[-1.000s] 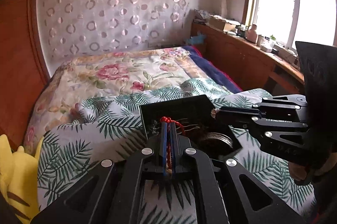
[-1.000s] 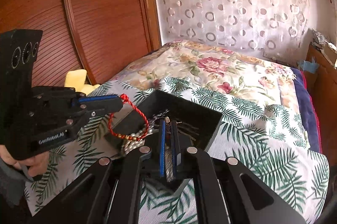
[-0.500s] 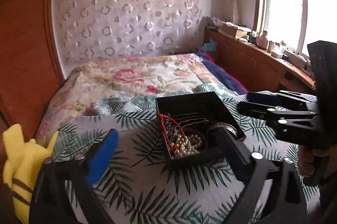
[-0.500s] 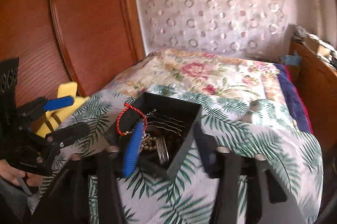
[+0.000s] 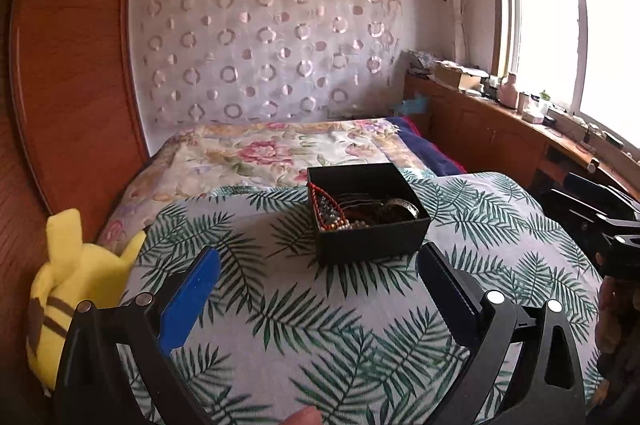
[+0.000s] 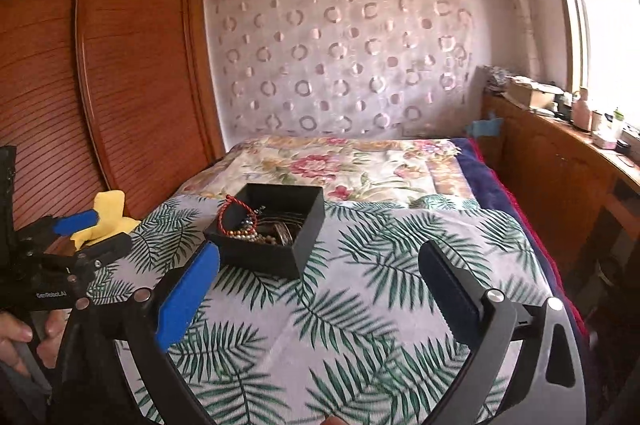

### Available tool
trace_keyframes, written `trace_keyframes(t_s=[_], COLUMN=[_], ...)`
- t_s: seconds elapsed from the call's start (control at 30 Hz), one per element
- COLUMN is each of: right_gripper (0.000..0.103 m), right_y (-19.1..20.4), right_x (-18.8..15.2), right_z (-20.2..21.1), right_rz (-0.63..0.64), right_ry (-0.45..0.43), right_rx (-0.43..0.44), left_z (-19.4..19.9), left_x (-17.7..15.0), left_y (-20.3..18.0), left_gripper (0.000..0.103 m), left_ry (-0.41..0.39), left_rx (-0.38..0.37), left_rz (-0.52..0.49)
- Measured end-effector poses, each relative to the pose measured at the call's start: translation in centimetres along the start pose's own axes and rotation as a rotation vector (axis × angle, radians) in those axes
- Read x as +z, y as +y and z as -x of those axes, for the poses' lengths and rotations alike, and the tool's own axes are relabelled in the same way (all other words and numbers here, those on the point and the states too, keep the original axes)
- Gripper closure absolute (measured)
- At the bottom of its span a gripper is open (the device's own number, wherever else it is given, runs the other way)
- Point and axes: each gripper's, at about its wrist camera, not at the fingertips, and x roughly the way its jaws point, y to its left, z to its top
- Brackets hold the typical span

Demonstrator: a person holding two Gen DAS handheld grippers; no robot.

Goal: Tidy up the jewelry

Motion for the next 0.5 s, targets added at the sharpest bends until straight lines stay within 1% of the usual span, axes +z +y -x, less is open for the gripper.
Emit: trace_keyframes(t_s=[0.13,0.23,0.33,0.5], right_gripper=[0.003,0.003,0.003,0.003], right_y=[0.0,0.1,0.5,1.0], right_x=[-0.6,-1.0,-1.2,-1.5], right_z=[0.8,1.5,1.9,2.2], right_rz=[-0.005,-0.008,-0.002,0.004], right_ry=[-0.008,-0.015,-0.021,-0.023], right_rx=[-0.003,-0.006,-0.015,-0.026], left_z=[1.0,1.7,1.9,2.3], left_x=[-0.7,-1.2,-1.1,-1.1], left_y=[-0.1,-0.2,-0.3,-0.2], left_gripper=[0.008,0.008,0.008,0.008], left_ry=[0.001,-0.004,-0.009,-0.019], left_rx=[-0.006,0.005,0.001,0.016], left_rz=[0.011,0.001,-0.004,0.002])
